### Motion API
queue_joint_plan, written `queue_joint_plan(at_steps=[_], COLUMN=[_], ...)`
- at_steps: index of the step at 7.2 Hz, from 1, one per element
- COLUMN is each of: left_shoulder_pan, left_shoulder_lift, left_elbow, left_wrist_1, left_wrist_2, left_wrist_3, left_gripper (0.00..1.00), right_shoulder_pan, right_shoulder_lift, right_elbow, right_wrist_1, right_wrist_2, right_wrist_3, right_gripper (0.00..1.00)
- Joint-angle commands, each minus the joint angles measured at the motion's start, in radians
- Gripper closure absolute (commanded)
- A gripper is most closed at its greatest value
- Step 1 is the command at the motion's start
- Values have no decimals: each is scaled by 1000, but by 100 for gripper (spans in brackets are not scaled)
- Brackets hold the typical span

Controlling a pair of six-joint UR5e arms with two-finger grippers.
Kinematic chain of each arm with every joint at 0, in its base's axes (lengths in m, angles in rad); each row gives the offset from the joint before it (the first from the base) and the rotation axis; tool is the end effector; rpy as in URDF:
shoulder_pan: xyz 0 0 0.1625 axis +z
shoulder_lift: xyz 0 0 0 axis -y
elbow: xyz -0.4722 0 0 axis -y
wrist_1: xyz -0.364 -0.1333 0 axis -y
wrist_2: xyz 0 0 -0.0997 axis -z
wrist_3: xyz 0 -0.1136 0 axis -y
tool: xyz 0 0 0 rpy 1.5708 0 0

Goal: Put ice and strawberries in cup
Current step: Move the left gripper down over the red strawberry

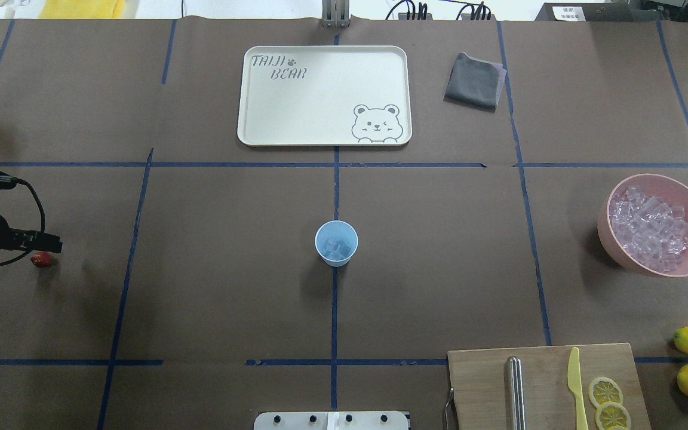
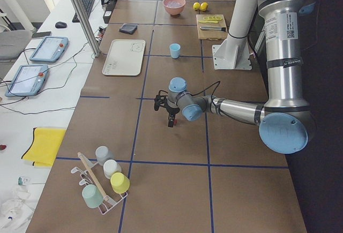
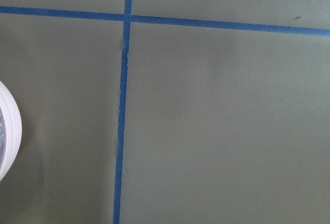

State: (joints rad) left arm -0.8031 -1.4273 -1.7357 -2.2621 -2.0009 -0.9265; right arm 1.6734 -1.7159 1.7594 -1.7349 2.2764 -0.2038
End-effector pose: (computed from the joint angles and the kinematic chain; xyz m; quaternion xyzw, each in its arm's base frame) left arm 0.2433 -0.3758 0.6350 0.0758 0.3878 0.0016 0.9186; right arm 0.0986 -0.3758 0.7118 -0.0033 -0.3495 -0.0266 0.9366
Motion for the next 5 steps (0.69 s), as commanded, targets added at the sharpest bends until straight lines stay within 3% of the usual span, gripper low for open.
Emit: queue_joint_plan(at_steps=[1,5], left_shoulder_pan=[2,51], left_shoulder_lift=[-1,-1], left_elbow=[19,21], left_wrist_1=[-22,-22], left_wrist_2=[-4,-5], left_wrist_3=[-2,-8], left_gripper=[3,4], right_shoulder_pan=[-1,0], right_shoulder_lift=[-1,1], right_elbow=[0,-3], right_wrist_1=[0,0], right_wrist_2=[0,-2], right_wrist_3=[0,1], right_gripper=[0,0])
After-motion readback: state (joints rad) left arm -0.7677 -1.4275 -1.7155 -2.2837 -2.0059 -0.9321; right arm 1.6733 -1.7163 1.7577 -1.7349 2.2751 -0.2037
